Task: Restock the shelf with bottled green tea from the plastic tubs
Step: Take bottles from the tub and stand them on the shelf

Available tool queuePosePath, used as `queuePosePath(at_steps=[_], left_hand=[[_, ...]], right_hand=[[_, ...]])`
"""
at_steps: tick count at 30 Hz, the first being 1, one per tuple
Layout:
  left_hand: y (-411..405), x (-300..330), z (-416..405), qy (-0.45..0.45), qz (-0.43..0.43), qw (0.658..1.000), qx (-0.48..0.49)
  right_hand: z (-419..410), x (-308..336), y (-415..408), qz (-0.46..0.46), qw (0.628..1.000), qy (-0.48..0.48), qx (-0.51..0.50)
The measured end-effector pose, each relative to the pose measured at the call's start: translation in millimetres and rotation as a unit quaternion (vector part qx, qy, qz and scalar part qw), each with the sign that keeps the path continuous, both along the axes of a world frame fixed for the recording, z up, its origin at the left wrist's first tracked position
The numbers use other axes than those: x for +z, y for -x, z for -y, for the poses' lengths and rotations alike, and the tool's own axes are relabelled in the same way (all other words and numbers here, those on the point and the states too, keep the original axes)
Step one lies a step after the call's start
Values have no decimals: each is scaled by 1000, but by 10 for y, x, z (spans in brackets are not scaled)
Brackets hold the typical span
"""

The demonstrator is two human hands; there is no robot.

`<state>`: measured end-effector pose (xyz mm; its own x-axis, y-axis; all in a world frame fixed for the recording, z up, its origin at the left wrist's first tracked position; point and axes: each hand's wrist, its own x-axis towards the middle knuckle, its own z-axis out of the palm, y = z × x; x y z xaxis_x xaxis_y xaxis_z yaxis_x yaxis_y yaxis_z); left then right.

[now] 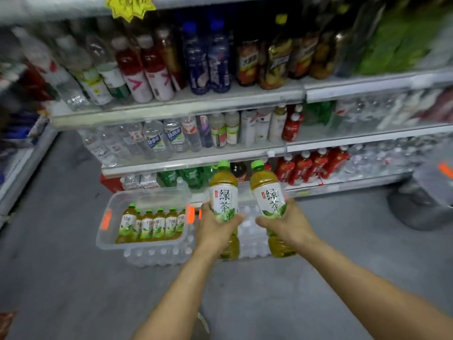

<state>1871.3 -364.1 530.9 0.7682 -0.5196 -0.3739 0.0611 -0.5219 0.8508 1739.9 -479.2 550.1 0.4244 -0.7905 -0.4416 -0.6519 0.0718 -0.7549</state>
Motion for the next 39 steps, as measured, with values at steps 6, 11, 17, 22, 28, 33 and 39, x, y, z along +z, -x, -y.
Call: queuePosePath(at_steps=[6,11,17,22,28,33,39], left_hand=[[1057,945,593,69,47,996,-43],[1543,1557,1079,92,89,986,-106],[1902,2075,1699,135,111,971,-163],[2086,2472,2435,170,132,960,-179],[2250,2955,3423,225,160,944,-183],[2436,3248,4239,248,159,937,-188],[2905,3463,5097,278,151,927,-204]], right_hand=[[434,886,1166,58,995,79,-36],[764,1501,1745,75,981,149,-101],[1310,1988,2207,101,967,184,-145],[1997,2387,2517,120,955,219,-157],[2989,2833,2756,150,938,262,-169],[3731,3117,2973,160,931,277,-176],[4659,3371,3422,179,922,297,-172]])
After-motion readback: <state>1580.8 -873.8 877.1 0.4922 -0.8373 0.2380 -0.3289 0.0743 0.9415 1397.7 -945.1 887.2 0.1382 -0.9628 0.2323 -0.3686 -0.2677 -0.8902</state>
